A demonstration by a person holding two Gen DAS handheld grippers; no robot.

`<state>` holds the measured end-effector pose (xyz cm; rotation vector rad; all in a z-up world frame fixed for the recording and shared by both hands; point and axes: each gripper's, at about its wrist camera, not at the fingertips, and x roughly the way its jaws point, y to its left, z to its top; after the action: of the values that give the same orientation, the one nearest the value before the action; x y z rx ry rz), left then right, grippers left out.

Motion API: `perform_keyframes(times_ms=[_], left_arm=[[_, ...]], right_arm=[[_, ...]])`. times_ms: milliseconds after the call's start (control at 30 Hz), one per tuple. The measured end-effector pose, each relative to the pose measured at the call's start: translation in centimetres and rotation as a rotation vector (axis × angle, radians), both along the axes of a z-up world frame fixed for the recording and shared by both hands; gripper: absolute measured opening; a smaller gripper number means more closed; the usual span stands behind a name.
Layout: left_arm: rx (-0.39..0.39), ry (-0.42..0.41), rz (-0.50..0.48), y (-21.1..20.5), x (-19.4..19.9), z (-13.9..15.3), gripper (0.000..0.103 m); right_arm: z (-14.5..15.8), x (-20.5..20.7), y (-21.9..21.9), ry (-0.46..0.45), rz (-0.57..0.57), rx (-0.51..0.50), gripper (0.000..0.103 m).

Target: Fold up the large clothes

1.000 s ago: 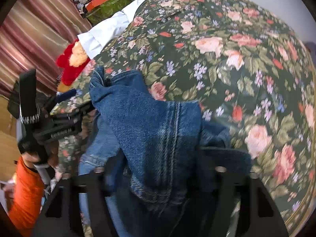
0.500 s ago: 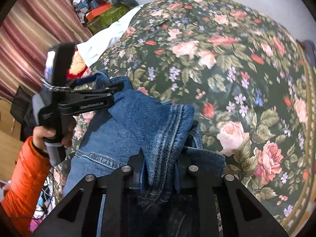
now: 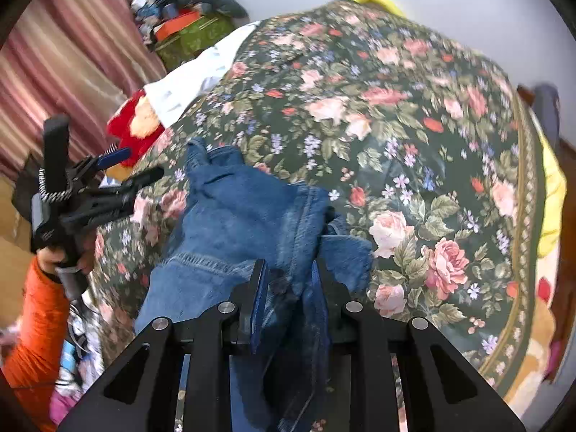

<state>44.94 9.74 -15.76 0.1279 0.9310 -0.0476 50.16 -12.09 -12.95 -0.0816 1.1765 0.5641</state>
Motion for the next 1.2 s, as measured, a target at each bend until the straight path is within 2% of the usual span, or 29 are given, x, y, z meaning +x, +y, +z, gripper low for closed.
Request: perform_keyframes(times_ms=[100, 200, 333, 400, 433, 467, 533, 633, 700, 800, 933, 1000, 1067, 1167, 1200], left_arm=[[-0.037, 0.032, -0.046, -1.6, -2.6, -1.1, 0.092], [-0.007, 0.074, -0.052, -3.5, -4.2, -2.8, 0.092], [0.044, 0.035, -0.006, -4.6, -6.0, -3.8, 0.092], [0.038, 0.045, 0.006, -4.6, -6.5, -3.9, 0.092], [0.034, 0.048, 0.011, -4.6, -6.8, -3.8, 0.092], [0.033, 0.048, 0.014, -4.6, -7.0, -3.7, 0.092], [0.024, 0.053, 0.015, -4.5, -7.7, -3.6, 0.092], [0.025, 0.046, 0.015, -4.5, -8.8, -3.3, 0.092], [0.041, 0.040, 0.011, -4.7, -9.5, -3.2, 0.092], [0.063, 0.031, 0.005, -4.7, -10.5, -2.8, 0.092], [0.077, 0.012, 0.035, -3.7, -11.5, -2.3, 0.092], [0.053, 0.007, 0.060, -2.7, -11.4, -2.0, 0.092], [-0.008, 0.018, 0.091, -1.5, -10.9, -2.0, 0.092], [-0.171, 0.107, 0.144, 0.7, -9.2, -3.3, 0.092], [-0.251, 0.147, 0.163, 1.5, -8.6, -4.1, 0.092]], right_arm=[[1.3, -2.4, 1.5, -0.079, 0.032, -0.008, 0.020], [0.9, -4.2, 3.2, -0.110, 0.080, -0.052, 0.020], [-2.9, -5.8, 5.2, -0.120, 0.121, -0.273, 0.020], [-4.3, -6.1, 4.7, -0.126, 0.121, -0.292, 0.021], [-4.3, -6.3, 4.0, -0.138, 0.112, -0.268, 0.028], [-4.2, -6.4, 3.4, -0.139, 0.097, -0.264, 0.047], [-4.0, -6.3, 2.3, -0.129, 0.067, -0.260, 0.062], [-3.8, -6.7, 0.6, -0.140, 0.017, -0.276, 0.096], [-3.6, -7.1, -0.3, -0.145, 0.008, -0.264, 0.097], [-3.5, -7.6, -1.6, -0.096, -0.007, -0.229, 0.097], [-2.6, -8.4, -2.6, -0.091, -0.025, -0.202, 0.097], [-1.8, -8.6, -3.0, -0.089, -0.030, -0.170, 0.097], [-1.1, -8.4, -3.7, -0.061, -0.034, -0.097, 0.097], [-1.0, -7.2, -4.3, 0.026, -0.039, 0.040, 0.098], [-1.3, -6.6, -4.5, 0.063, -0.045, 0.076, 0.098]])
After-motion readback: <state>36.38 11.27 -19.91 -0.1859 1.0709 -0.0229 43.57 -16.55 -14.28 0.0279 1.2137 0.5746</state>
